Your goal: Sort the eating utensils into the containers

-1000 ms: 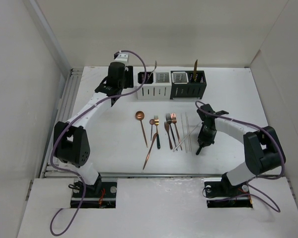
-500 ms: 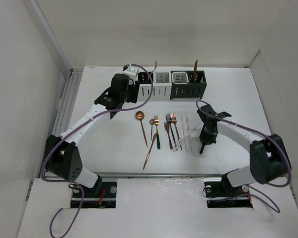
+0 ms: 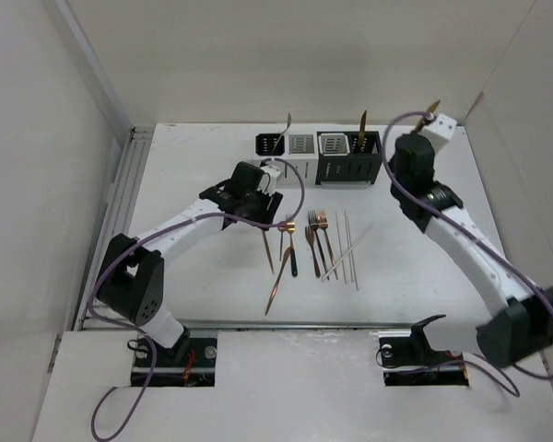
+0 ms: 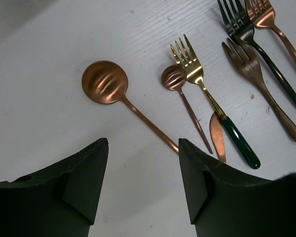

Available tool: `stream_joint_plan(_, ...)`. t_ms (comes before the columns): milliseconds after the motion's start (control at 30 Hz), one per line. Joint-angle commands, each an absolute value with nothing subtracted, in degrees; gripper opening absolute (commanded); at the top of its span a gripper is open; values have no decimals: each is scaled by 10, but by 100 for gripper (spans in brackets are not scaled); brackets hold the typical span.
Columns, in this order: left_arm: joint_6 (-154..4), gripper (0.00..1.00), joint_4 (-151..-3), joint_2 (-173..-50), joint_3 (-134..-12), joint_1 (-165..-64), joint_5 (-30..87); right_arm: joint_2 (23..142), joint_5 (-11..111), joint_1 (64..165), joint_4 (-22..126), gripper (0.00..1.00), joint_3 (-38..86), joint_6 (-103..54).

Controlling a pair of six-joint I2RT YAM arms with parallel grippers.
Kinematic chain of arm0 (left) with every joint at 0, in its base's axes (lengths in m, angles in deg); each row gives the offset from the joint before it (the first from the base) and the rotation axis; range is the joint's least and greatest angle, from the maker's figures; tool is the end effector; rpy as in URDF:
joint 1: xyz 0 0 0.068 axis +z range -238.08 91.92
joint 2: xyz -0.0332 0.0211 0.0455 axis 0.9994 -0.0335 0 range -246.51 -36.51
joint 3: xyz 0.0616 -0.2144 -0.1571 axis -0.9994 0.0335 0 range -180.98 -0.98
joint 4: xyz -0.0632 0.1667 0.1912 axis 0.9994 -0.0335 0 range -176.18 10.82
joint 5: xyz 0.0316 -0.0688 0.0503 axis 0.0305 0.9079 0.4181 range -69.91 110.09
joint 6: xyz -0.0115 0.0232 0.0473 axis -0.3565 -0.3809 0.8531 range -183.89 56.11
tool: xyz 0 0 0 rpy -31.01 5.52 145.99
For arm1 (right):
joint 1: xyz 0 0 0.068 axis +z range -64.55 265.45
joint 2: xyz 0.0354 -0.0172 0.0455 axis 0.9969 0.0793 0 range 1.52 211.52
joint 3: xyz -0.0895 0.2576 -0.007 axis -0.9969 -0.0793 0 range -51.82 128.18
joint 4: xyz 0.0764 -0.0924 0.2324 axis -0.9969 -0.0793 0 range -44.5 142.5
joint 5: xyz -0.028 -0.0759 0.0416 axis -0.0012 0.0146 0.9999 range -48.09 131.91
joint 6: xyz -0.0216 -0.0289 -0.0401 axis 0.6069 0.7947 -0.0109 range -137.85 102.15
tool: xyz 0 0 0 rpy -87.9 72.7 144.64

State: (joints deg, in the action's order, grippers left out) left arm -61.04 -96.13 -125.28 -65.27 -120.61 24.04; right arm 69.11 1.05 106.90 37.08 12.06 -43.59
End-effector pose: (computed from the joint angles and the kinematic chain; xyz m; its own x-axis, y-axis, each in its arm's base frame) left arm 0.2889 -0.1871 0.2581 -0.5283 0.3957 -0.7512 0.6070 0.7947 -0.0082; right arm 0.2534 0.0745 0.3685 -0.1450 0.2959 -0.9441 0.4016 0.8897 0.2172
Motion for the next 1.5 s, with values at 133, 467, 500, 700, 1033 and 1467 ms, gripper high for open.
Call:
stream_joint_plan(133,-663,57,-991,-1305,-694,-1209,279,936,-8,1051,550,0,312,-291)
stream_joint_plan(467,-682,57,-1004,-1353,-693,-1203,284,1110,47,1029,584,0,425,-262)
stream_joint_plan(500,-687,57,-1004,-1359,-693,-1203,284,1119,47,1029,589,0,425,-262)
stream_joint_plan(700,-700,56,-997,-1392,-699,-1203,298,1165,67,1029,594,0,419,-283)
stream_joint_plan(1033,-716,49,-1004,-1447,-724,-1192,278,1139,105,1029,594,48,359,-312)
stream_joint_plan(1467,-716,19,-1033,-1473,-714,-1181,262,1033,105,1045,594,66,334,-296)
